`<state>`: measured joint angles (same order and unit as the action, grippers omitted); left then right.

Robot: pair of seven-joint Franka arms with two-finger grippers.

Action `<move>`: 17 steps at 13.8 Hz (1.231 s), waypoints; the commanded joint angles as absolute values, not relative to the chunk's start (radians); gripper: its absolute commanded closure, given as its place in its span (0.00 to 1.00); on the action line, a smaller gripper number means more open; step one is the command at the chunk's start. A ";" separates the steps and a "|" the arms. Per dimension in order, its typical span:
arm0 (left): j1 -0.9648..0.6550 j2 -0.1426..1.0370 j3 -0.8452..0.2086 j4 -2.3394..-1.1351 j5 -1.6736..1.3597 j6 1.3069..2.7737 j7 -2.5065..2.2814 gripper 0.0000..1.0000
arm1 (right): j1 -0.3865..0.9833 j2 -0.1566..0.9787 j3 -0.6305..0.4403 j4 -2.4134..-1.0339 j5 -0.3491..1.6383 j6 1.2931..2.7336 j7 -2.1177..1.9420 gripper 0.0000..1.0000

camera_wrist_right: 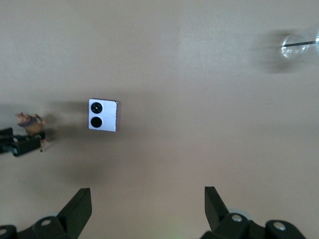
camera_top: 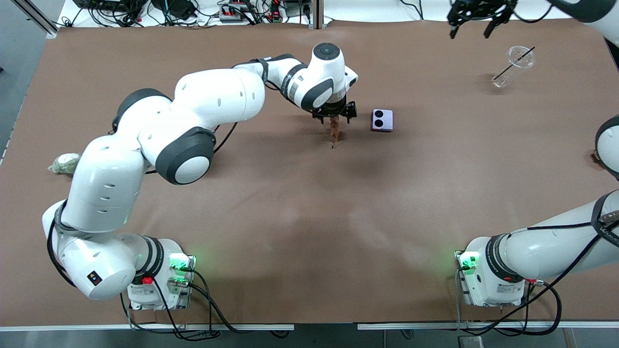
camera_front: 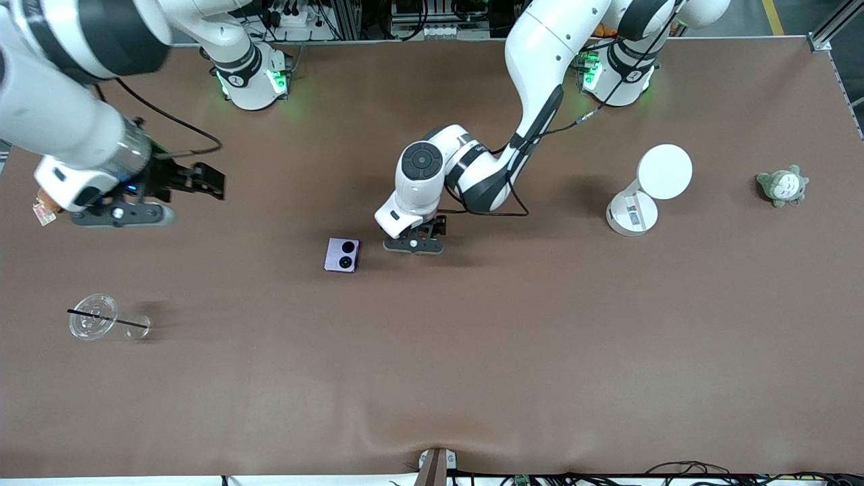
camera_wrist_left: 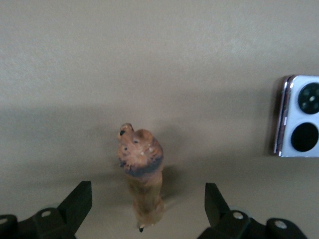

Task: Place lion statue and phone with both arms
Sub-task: 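Lower the left gripper onto the lion while the right gripper reaches the phone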

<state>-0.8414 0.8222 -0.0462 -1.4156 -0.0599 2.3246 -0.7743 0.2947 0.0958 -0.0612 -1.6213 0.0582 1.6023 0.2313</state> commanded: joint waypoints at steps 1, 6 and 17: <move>-0.867 0.827 -0.031 -1.433 -0.038 2.336 -0.808 0.01 | 0.319 0.103 -0.071 -1.670 0.119 1.666 0.291 0.00; -0.874 0.824 -0.021 -1.445 -0.020 2.339 -0.856 0.89 | 0.360 0.103 -0.071 -1.765 0.135 1.781 0.290 0.00; -0.829 0.537 -0.020 -1.684 0.035 2.129 -0.842 1.00 | 0.448 0.208 -0.072 -1.828 0.120 1.928 0.290 0.00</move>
